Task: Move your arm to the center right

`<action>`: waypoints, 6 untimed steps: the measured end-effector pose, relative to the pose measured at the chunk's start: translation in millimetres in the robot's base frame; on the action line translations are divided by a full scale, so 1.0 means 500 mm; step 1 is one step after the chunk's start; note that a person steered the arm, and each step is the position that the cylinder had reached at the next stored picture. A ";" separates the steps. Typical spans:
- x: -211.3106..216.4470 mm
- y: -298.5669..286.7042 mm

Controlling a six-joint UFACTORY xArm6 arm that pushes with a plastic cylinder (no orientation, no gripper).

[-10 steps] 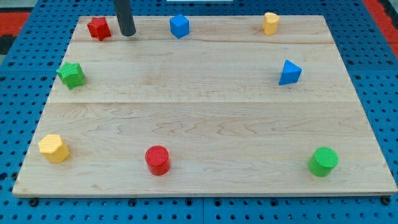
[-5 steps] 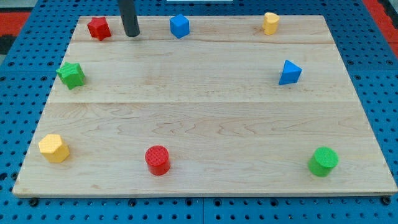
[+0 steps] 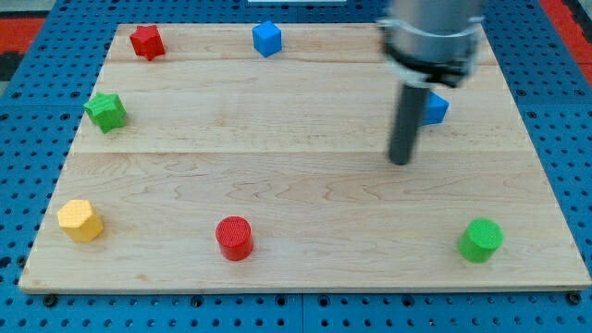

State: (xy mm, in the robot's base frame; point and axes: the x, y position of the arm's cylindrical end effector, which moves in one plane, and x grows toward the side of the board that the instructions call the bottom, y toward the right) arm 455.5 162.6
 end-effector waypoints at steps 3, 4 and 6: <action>0.000 0.125; -0.002 0.188; -0.157 0.150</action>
